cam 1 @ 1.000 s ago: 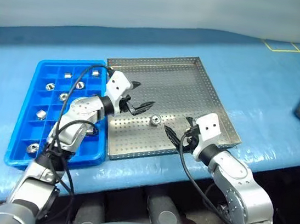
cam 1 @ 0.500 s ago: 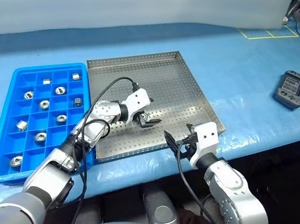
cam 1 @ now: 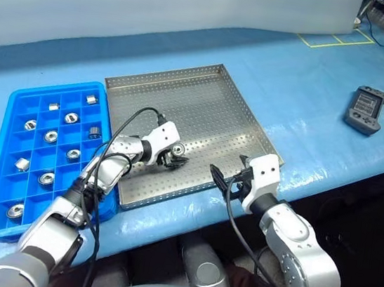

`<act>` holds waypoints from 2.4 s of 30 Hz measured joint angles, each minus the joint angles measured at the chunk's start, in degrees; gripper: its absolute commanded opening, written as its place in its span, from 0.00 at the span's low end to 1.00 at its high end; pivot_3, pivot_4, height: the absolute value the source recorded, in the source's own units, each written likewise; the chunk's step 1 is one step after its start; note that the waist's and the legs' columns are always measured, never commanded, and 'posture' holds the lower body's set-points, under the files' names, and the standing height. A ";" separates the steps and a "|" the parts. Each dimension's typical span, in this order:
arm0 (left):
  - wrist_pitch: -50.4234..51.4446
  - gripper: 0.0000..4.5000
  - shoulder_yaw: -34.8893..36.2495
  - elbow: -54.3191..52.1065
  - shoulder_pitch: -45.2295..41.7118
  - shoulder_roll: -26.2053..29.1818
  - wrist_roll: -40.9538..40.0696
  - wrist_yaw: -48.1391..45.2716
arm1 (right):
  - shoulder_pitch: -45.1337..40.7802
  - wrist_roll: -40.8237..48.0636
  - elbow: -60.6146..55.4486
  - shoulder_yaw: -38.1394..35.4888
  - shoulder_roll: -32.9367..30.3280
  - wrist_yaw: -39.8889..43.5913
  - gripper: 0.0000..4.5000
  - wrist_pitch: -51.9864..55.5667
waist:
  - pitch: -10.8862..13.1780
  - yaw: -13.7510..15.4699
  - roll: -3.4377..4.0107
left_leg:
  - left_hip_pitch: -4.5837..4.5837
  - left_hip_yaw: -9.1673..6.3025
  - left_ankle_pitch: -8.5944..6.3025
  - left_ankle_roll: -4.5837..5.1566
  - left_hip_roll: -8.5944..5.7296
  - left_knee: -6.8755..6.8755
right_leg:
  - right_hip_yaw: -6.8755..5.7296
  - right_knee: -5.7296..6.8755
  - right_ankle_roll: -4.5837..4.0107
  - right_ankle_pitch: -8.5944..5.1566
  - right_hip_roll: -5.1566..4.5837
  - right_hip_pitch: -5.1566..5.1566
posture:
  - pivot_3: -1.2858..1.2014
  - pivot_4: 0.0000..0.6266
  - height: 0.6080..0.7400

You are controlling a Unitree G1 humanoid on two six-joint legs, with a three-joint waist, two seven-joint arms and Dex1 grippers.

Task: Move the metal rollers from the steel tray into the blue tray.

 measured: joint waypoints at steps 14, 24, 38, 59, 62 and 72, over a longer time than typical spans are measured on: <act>5.56 0.41 9.54 -13.92 5.40 -3.64 -4.19 8.84 | -2.99 0.04 1.45 2.18 -0.14 1.29 1.00 -0.01 | 0.02 2.24 -0.01 | -0.01 0.01 0.00 0.00 0.00 -0.02 | 0.02 0.01 0.01 0.01 0.01 -0.03 | 0.41 0.24 1.00; 18.74 0.41 23.21 -38.33 14.79 1.69 -8.02 16.80 | -11.12 0.25 5.97 7.44 -0.92 6.74 1.00 -0.70 | 0.05 6.43 -0.02 | -0.01 -0.05 0.00 0.00 0.01 -0.03 | -0.04 0.01 0.00 0.01 0.03 -0.04 | 0.47 0.24 1.00; 26.02 0.41 36.20 -60.13 43.37 5.45 -14.98 16.98 | -19.50 -0.39 15.07 14.87 0.73 14.70 1.00 -6.07 | 0.13 16.17 -0.14 | -0.02 -0.08 0.00 -0.01 0.04 0.10 | -0.19 -0.02 -0.10 -0.04 -0.04 -0.05 | 0.53 0.24 1.00; 24.05 0.41 28.76 -56.48 47.17 7.81 -16.04 17.00 | -17.27 -1.50 16.01 15.69 2.04 14.31 1.00 -7.25 | 0.13 18.06 -0.11 | -0.04 0.00 -0.01 -0.02 0.06 0.06 | -0.27 -0.05 -0.15 -0.07 -0.09 -0.10 | 0.50 0.24 1.00; 24.49 0.57 28.79 -56.21 46.78 8.25 -16.45 16.94 | -17.09 -1.50 15.84 15.36 2.14 13.54 1.00 -7.25 | 0.12 17.98 -0.10 | -0.02 0.00 -0.01 -0.02 0.07 0.09 | -0.27 -0.04 -0.15 -0.07 -0.09 -0.10 | 0.50 0.24 1.00; 23.82 0.99 29.75 -55.76 45.68 8.31 -19.12 15.56 | -17.01 -1.49 15.03 14.45 1.86 12.76 1.00 -7.21 | 0.13 17.62 -0.11 | -0.06 0.02 -0.06 -0.01 0.07 0.04 | -0.28 -0.08 -0.16 -0.08 -0.10 -0.13 | 0.49 0.24 1.00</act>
